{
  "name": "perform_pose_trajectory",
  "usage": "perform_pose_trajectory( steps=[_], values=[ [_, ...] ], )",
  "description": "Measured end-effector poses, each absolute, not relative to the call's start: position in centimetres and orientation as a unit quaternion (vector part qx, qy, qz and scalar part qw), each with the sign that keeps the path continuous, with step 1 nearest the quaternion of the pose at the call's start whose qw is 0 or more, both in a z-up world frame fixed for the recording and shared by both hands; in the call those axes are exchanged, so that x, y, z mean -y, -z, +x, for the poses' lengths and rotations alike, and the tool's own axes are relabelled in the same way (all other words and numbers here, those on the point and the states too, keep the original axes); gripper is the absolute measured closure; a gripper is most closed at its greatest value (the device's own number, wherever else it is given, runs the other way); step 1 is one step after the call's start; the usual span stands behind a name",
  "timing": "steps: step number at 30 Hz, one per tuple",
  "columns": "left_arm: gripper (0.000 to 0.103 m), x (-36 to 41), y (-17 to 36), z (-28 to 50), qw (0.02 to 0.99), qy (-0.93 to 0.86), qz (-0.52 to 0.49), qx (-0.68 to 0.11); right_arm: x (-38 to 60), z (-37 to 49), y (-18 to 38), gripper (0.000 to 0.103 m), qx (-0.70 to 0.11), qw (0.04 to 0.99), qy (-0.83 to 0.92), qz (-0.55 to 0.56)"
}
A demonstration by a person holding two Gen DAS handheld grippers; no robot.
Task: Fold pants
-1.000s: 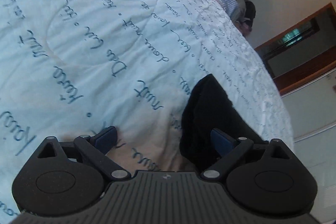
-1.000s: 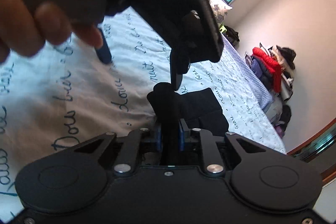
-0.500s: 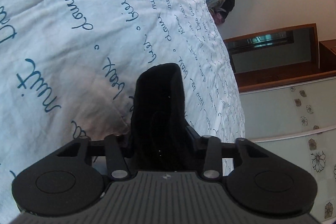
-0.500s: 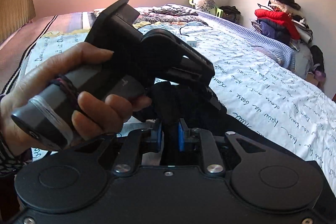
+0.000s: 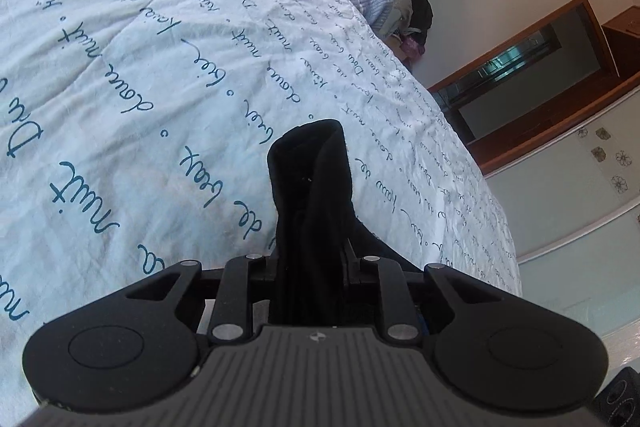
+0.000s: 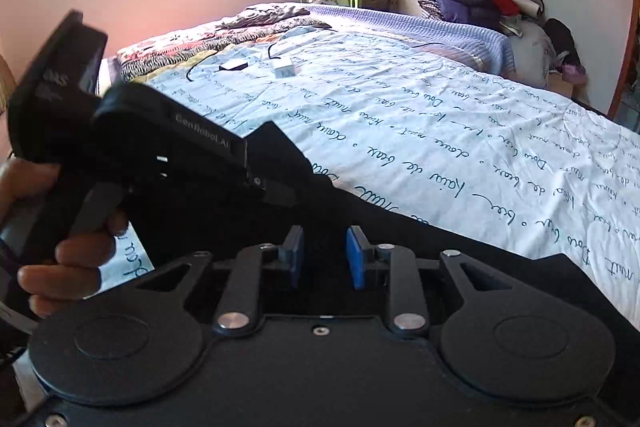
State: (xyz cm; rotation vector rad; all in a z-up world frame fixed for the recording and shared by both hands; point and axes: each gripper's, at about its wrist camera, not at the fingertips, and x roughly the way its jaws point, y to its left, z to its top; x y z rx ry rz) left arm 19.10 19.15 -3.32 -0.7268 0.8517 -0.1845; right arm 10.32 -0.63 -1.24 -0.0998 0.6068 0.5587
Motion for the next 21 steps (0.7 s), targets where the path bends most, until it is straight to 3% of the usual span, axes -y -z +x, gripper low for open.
perform_pose_trajectory(
  steps=[12,21],
  values=[
    [0.081,-11.6,-3.4,14.9,0.888,0.095,-0.267,-0.363,7.6,10.0,-0.8,0.081,-0.262,0.907,-0.311,0.105],
    [0.081,-2.6,-7.3,12.7,0.900,0.143,-0.221,-0.348,15.4,6.6,-2.6,0.081,-0.214,0.924,-0.275,0.161]
  ],
)
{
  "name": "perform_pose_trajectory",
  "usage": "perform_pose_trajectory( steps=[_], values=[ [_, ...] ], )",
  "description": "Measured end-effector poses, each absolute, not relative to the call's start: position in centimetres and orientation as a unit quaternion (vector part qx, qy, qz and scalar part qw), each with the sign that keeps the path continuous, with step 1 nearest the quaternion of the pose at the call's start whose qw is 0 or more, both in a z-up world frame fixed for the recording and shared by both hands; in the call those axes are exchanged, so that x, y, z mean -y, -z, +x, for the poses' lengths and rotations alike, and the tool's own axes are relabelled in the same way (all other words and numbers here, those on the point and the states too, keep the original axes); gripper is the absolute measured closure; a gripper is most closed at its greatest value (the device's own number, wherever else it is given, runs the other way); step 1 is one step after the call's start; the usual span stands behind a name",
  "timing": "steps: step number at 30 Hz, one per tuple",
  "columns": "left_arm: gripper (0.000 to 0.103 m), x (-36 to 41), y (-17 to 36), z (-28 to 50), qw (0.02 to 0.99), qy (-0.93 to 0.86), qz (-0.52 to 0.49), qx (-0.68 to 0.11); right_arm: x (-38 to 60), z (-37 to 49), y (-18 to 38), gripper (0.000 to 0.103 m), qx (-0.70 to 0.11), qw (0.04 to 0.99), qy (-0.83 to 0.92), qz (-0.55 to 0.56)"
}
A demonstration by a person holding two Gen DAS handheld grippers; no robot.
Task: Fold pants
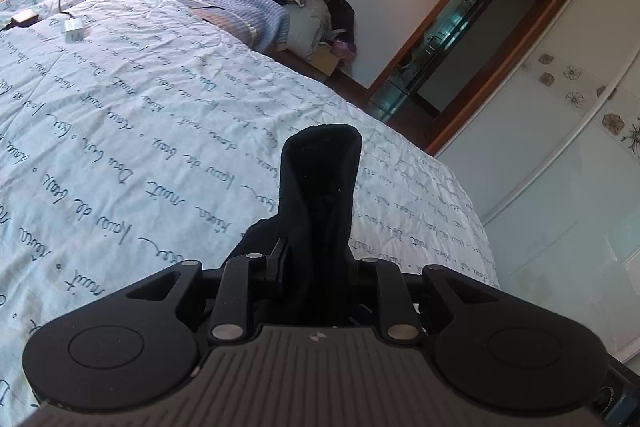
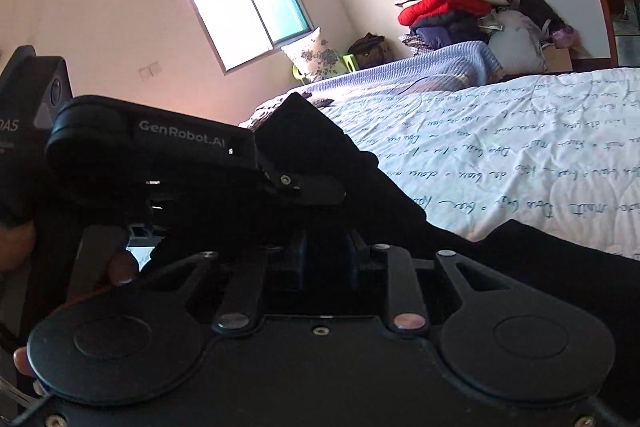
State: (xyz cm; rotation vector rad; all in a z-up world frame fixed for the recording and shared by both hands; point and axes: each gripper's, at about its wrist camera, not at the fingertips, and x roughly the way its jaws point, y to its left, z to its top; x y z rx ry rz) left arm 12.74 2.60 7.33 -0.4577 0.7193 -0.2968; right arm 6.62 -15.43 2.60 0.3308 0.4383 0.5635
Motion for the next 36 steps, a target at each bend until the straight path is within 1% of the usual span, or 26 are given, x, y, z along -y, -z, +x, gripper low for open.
perform_pose_trajectory(
  steps=[4,11,21,29,36],
  values=[
    [0.081,1.6,-7.8,12.5,0.900,0.149,-0.207,-0.354,19.1,6.3,-2.4,0.081,-0.204,0.927,-0.257,0.181],
    [0.081,9.4,-7.0,12.2,0.896,0.165,-0.179,-0.371,25.9,5.9,-0.6,0.081,-0.201,0.926,-0.218,0.234],
    [0.081,19.8,-4.0,11.7,0.884,0.206,-0.122,-0.402,34.4,3.4,2.1,0.081,-0.203,0.929,-0.134,0.279],
    [0.081,25.3,-1.0,11.3,0.873,0.221,-0.086,-0.427,38.5,2.3,4.8,0.081,-0.229,0.926,-0.076,0.289],
    [0.074,28.5,0.6,11.4,0.869,0.226,-0.064,-0.435,41.0,1.3,5.9,0.081,-0.236,0.922,-0.047,0.302]
  ],
)
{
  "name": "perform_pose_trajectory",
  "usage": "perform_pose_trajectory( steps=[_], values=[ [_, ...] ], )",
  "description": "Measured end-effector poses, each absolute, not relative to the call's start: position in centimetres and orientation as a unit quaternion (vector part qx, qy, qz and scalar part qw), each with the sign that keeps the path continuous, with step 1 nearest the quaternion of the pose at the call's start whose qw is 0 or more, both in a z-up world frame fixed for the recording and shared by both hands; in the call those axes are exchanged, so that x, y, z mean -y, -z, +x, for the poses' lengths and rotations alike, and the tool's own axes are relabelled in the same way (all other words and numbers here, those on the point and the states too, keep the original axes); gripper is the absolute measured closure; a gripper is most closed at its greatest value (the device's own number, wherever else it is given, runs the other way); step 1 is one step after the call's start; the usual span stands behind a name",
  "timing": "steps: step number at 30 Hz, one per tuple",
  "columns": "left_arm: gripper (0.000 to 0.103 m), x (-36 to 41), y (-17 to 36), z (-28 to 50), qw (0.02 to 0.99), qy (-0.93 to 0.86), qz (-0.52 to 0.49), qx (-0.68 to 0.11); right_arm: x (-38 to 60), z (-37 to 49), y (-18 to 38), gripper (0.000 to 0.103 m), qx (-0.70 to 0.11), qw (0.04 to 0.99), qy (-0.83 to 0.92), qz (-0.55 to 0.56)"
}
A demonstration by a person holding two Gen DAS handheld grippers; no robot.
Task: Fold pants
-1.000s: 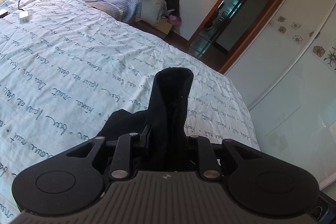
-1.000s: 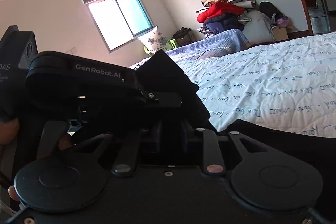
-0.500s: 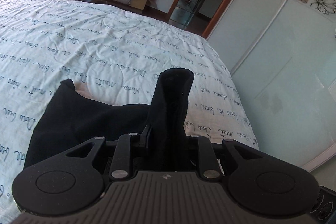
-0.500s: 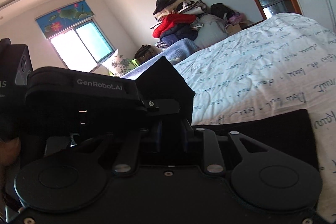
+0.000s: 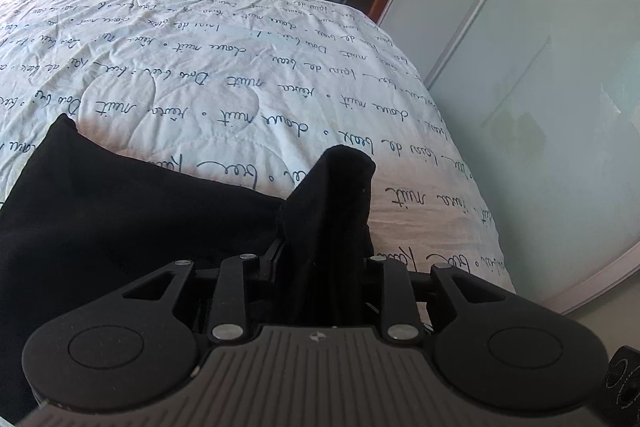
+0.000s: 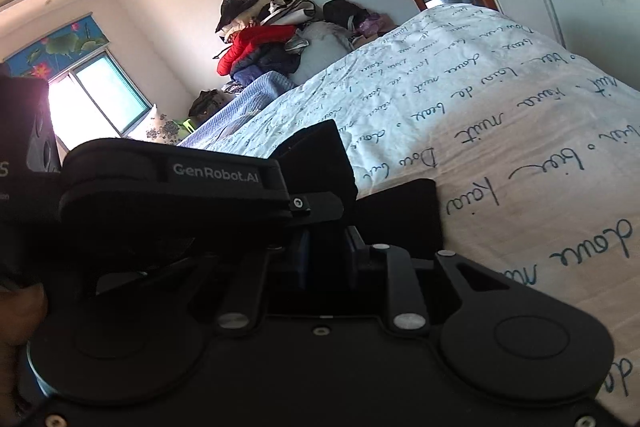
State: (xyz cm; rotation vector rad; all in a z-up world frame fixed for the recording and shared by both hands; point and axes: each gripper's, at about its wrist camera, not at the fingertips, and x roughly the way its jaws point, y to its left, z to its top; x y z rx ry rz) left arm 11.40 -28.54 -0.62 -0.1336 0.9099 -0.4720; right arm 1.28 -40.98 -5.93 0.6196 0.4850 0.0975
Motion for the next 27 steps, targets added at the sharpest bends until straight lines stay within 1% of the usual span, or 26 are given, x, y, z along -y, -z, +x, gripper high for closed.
perform_pose_trajectory(
  steps=[4,6,9,12,20,21,23,24,26,27],
  values=[
    [0.072,29.6,1.0,11.1,0.867,0.238,-0.058,-0.434,41.8,1.0,6.2,0.081,-0.237,0.921,-0.043,0.306],
    [0.072,30.2,1.2,11.0,0.868,0.238,-0.052,-0.433,42.0,0.7,6.2,0.081,-0.238,0.922,-0.037,0.303],
    [0.067,30.8,1.8,11.1,0.864,0.246,-0.050,-0.437,42.6,0.6,6.7,0.081,-0.242,0.919,-0.026,0.311],
    [0.064,31.2,2.2,10.9,0.862,0.254,-0.050,-0.436,43.3,0.3,7.1,0.081,-0.240,0.914,-0.022,0.327],
    [0.062,31.9,2.1,10.4,0.864,0.262,-0.049,-0.428,44.0,0.0,7.1,0.080,-0.241,0.912,-0.008,0.332],
    [0.062,31.3,1.9,10.5,0.859,0.270,-0.066,-0.430,44.2,-0.3,7.1,0.078,-0.243,0.913,0.005,0.327],
    [0.062,29.6,1.4,11.0,0.838,0.297,-0.122,-0.441,44.7,-1.4,7.1,0.064,-0.249,0.919,0.042,0.303],
    [0.061,28.5,1.1,11.5,0.819,0.323,-0.155,-0.448,45.2,-2.1,7.0,0.062,-0.248,0.921,0.066,0.294],
    [0.057,27.0,0.1,12.0,0.820,0.320,-0.164,-0.446,46.1,-3.3,6.6,0.063,-0.239,0.922,0.093,0.290],
    [0.051,26.3,-0.3,12.1,0.835,0.300,-0.152,-0.436,46.5,-4.0,6.2,0.063,-0.229,0.923,0.090,0.296]
  ],
)
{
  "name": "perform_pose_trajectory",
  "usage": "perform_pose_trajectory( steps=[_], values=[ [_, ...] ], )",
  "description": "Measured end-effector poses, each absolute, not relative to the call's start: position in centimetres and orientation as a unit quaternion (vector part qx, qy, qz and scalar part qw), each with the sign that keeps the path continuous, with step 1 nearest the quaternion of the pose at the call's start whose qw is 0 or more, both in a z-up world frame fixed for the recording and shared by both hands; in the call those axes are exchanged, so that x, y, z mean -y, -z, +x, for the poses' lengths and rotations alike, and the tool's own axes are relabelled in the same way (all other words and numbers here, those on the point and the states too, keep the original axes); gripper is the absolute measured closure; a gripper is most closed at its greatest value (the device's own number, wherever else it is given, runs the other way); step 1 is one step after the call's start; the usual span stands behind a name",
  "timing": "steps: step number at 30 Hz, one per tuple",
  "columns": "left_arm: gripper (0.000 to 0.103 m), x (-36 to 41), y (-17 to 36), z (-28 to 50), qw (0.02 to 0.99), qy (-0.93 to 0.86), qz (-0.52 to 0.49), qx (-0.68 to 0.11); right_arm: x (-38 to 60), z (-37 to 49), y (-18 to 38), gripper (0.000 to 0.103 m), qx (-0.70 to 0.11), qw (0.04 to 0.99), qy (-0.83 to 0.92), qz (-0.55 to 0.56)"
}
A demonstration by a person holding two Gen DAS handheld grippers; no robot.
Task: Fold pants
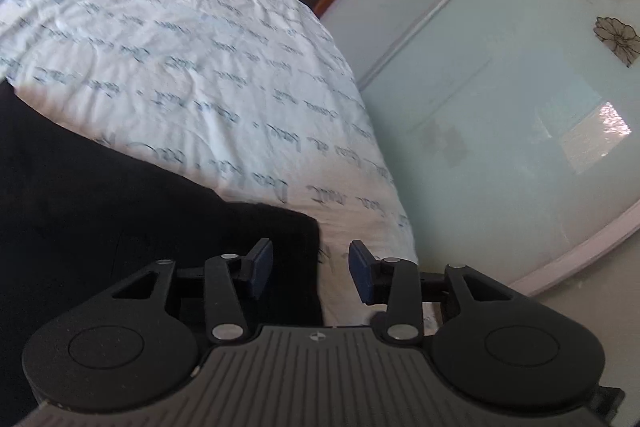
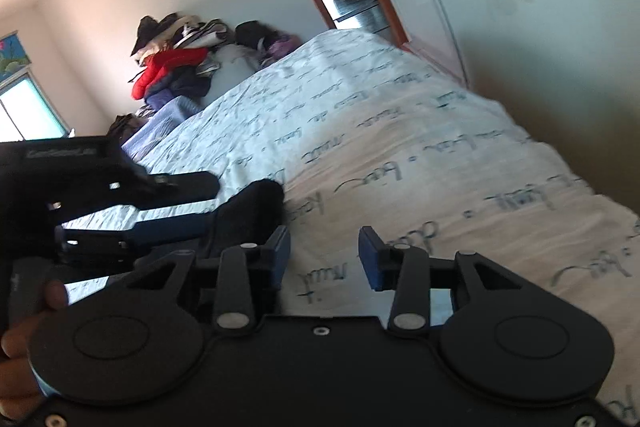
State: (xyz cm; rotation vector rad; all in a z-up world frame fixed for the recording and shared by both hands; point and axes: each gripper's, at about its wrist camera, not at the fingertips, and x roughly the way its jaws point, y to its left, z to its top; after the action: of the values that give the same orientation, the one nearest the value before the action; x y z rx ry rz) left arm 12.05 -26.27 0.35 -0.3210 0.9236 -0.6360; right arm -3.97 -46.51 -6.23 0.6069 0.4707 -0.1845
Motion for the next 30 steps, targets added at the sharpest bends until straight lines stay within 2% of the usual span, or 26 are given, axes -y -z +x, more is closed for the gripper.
perform_pose_trajectory(
  steps=[1,3,6,9,12,16,18,19,20,23,27,30],
  values=[
    [0.041,25.6,-0.7,12.0,0.851,0.282,-0.131,-0.422,46.6,-4.4,5.8,0.063,-0.222,0.924,0.084,0.298],
    [0.032,24.6,-1.2,11.7,0.882,0.248,-0.075,-0.394,45.9,-4.7,4.8,0.062,-0.213,0.933,0.061,0.285],
    [0.030,23.3,-1.0,10.5,0.923,0.185,0.030,-0.336,43.8,-4.6,3.9,0.061,-0.216,0.941,0.007,0.261],
    [0.021,22.0,0.2,9.7,0.934,0.145,0.097,-0.311,41.3,-4.1,3.8,0.061,-0.236,0.943,-0.040,0.231],
    [0.020,20.4,1.8,9.4,0.929,0.133,0.113,-0.328,39.7,-3.8,4.2,0.062,-0.264,0.944,-0.034,0.197],
    [0.020,18.8,3.0,9.4,0.925,0.127,0.069,-0.352,39.0,-3.8,5.1,0.061,-0.288,0.942,-0.016,0.173],
    [0.020,18.5,3.2,9.4,0.924,0.128,0.055,-0.355,38.8,-4.0,5.1,0.071,-0.285,0.944,-0.014,0.163],
    [0.020,18.6,3.3,9.4,0.924,0.129,0.056,-0.355,38.6,-3.9,5.0,0.083,-0.285,0.947,-0.007,0.146],
    [0.020,18.8,3.2,9.3,0.925,0.131,0.058,-0.353,38.5,-3.9,5.0,0.089,-0.285,0.949,-0.002,0.134],
    [0.020,19.0,2.9,8.8,0.926,0.134,0.068,-0.346,38.9,-4.4,4.8,0.097,-0.282,0.950,0.010,0.135],
    [0.019,18.9,3.2,8.6,0.927,0.133,0.079,-0.343,40.1,-4.8,5.8,0.098,-0.299,0.939,0.018,0.166],
    [0.019,18.3,3.3,8.9,0.923,0.139,0.068,-0.352,40.1,-4.7,6.1,0.090,-0.312,0.937,0.020,0.157]
  ],
)
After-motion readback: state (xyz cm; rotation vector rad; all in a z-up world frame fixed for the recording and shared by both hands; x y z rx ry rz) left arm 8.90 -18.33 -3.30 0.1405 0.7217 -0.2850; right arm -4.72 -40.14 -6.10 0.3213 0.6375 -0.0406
